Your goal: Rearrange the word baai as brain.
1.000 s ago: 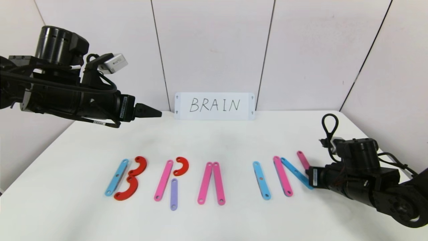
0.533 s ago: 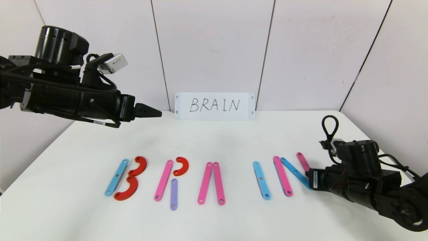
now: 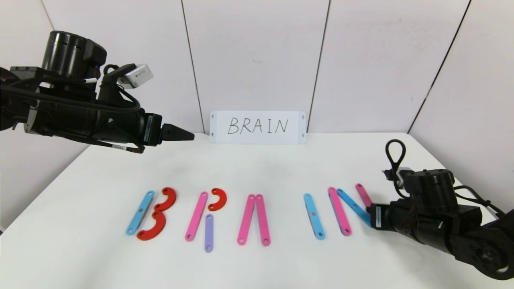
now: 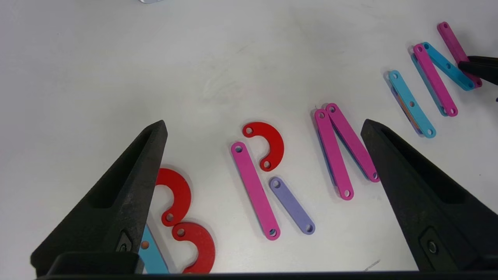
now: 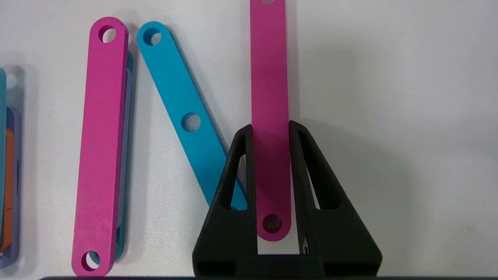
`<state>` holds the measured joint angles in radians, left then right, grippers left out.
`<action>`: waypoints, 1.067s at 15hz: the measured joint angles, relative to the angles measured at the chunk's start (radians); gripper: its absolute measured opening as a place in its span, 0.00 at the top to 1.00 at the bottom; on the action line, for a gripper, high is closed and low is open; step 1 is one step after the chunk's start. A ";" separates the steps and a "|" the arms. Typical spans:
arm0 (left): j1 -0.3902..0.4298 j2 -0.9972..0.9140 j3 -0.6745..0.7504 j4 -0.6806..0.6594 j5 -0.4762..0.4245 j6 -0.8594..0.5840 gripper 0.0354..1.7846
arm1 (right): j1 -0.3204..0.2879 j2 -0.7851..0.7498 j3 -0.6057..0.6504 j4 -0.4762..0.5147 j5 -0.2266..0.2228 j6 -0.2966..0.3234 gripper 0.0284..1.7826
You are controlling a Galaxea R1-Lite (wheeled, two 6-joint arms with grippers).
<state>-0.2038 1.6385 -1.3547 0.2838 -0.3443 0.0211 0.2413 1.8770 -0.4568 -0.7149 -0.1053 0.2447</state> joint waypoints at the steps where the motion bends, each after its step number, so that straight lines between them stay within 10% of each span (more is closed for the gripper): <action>1: 0.000 0.000 0.000 0.000 0.000 0.000 0.02 | -0.001 0.000 -0.001 0.000 0.000 0.000 0.80; 10: 0.000 0.003 0.000 0.000 0.000 0.001 0.02 | -0.020 -0.031 -0.011 -0.008 -0.004 -0.001 0.11; 16: 0.000 0.002 0.000 0.000 0.000 0.001 0.02 | -0.023 -0.113 -0.022 -0.003 0.000 -0.021 0.03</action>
<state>-0.2038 1.6404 -1.3547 0.2838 -0.3438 0.0221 0.2187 1.7645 -0.4785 -0.7181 -0.1053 0.2240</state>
